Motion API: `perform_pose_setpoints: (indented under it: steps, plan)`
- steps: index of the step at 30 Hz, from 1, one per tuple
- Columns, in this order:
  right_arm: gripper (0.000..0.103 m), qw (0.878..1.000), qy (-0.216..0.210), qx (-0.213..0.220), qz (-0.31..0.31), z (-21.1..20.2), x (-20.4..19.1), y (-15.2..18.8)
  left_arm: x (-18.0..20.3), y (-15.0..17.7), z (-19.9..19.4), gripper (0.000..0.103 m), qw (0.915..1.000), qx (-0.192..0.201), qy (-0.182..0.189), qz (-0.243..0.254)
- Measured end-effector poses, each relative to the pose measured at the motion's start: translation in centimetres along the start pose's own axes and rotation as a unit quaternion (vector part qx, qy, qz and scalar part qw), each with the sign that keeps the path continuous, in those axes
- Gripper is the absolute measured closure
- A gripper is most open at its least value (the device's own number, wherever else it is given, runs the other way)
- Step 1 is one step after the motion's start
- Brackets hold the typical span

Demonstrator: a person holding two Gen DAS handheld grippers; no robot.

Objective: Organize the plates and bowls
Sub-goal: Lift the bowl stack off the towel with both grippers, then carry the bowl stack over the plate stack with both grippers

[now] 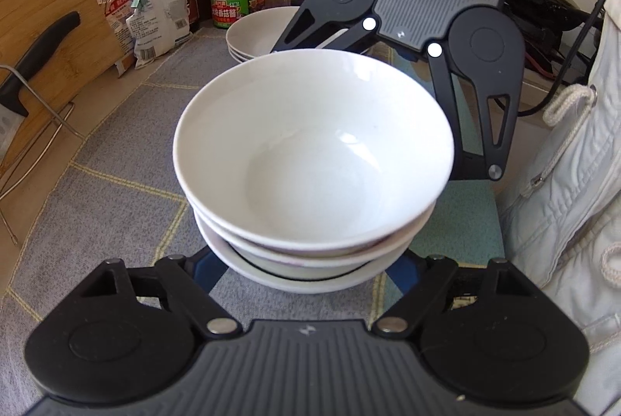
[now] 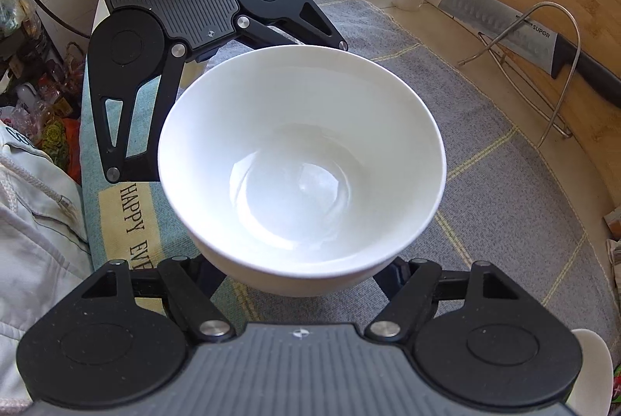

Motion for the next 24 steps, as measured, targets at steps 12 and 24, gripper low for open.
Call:
perform_pose_setpoints:
  steps: [12, 24]
  plan:
    - [0.022, 1.0, 0.008, 0.009, -0.011, -5.1, 3.5, 3.8, 1.3, -6.6, 2.7, 0.019, 0.9998, 0.008, -0.016, 0.008]
    - [0.022, 0.999, 0.047, 0.016, 0.001, -9.5, 9.2, 7.5, -0.8, -12.8, 7.4, 0.019, 0.9986, 0.029, -0.018, 0.041]
Point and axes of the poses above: each gripper's, at about its wrist camera, not at the fingertips, and z roughly the way its jaws point, x to its right, y to its underside, the point moved 4 cm from there along z, roughly the way its jaws point, and after that the axes turned 11 degrees about z, right-handed, at the moved point
